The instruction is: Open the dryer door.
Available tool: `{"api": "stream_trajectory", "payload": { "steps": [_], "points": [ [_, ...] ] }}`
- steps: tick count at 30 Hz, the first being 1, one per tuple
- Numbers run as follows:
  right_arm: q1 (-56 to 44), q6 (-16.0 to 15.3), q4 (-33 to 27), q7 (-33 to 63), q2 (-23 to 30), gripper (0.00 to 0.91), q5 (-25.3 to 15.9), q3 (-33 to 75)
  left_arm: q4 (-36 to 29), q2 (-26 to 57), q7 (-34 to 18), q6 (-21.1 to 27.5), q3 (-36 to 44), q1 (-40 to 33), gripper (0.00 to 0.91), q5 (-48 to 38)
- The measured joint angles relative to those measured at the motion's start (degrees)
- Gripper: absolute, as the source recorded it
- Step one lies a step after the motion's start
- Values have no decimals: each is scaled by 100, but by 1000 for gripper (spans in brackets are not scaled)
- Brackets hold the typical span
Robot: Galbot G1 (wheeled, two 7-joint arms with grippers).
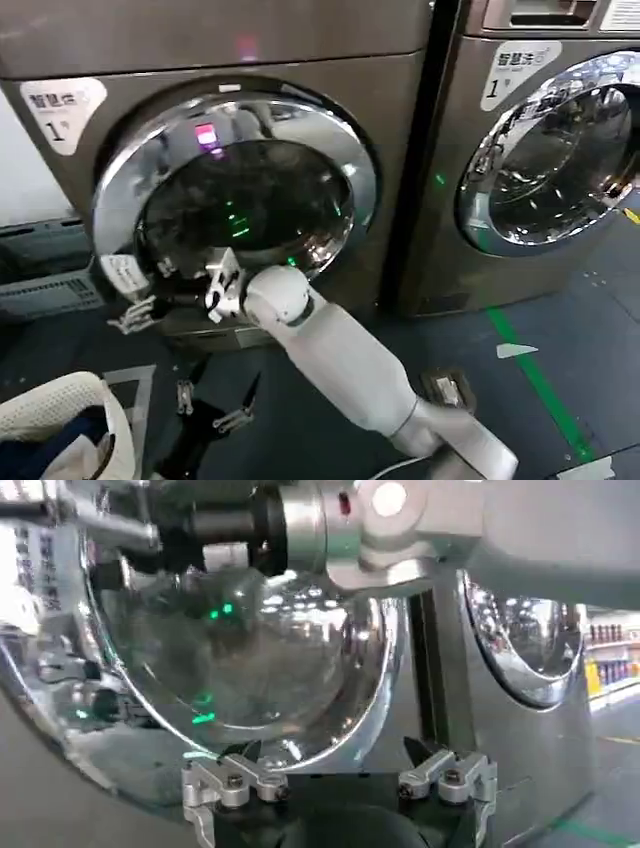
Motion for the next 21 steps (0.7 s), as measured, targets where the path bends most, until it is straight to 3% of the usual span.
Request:
{"api": "stream_trajectory", "payload": {
  "steps": [12,21],
  "points": [
    [-49,5,126,-447,-147,907,-3,131,-114,-51,126,133,-638,381,907,-92],
    [-144,182,159,-795,-269,907,-6,180,20,-25,218,183,-1377,384,907,-391]
  ]
}}
